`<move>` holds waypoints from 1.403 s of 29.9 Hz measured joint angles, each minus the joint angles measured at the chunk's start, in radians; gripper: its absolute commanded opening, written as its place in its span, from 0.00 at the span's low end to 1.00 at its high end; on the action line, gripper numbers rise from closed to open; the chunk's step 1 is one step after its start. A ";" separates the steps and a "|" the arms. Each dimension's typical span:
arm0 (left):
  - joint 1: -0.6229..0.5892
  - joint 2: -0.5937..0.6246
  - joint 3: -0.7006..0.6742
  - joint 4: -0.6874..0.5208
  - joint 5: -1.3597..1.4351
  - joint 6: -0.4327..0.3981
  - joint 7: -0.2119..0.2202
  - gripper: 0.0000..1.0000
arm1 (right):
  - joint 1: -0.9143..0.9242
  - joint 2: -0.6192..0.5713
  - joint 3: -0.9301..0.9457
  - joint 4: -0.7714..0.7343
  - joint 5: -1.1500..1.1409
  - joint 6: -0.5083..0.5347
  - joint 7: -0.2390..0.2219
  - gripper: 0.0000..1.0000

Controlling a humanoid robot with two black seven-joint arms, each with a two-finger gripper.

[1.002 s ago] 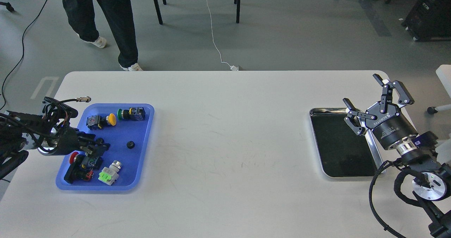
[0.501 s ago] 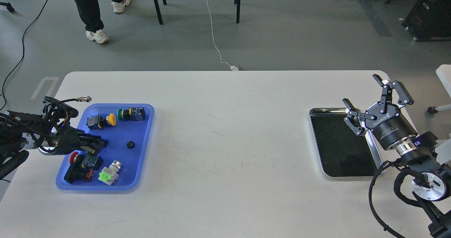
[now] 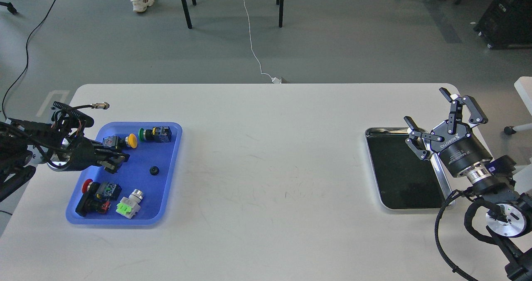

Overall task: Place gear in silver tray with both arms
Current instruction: 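Lift the black gear with the left gripper toward the table center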

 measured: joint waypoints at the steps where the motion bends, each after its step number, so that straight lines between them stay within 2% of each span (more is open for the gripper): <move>1: -0.011 0.000 0.000 -0.017 -0.003 -0.004 0.000 0.14 | 0.001 0.000 0.000 0.000 0.000 0.000 0.000 1.00; 6: -0.049 0.023 -0.001 -0.153 -0.009 -0.055 -0.001 0.14 | 0.005 -0.002 0.000 0.000 0.000 0.000 0.000 1.00; 14: -0.092 0.043 -0.004 -0.403 -0.010 -0.063 -0.001 0.15 | 0.004 -0.014 0.000 0.000 0.000 0.000 0.000 1.00; 17: -0.135 0.006 -0.003 -0.442 0.000 -0.063 -0.001 0.15 | 0.003 -0.015 0.000 0.000 0.000 0.000 0.000 1.00; 20: -0.216 -0.095 0.021 -0.444 0.019 -0.063 -0.001 0.15 | 0.003 -0.015 0.000 -0.001 0.000 0.000 0.000 1.00; 27: -0.386 -0.345 0.179 -0.361 0.056 -0.063 -0.001 0.16 | 0.003 -0.034 0.007 -0.002 0.000 0.000 0.000 1.00; 31: -0.409 -0.494 0.224 -0.253 0.063 -0.063 -0.001 0.16 | 0.002 -0.053 0.012 -0.004 0.000 0.000 0.001 1.00; 36: -0.429 -0.677 0.300 -0.053 0.071 -0.063 -0.001 0.16 | 0.000 -0.063 0.013 -0.005 0.000 0.000 0.002 1.00; 42: -0.436 -0.773 0.388 0.080 0.071 -0.063 -0.001 0.16 | -0.001 -0.064 0.014 -0.007 0.000 0.000 0.002 1.00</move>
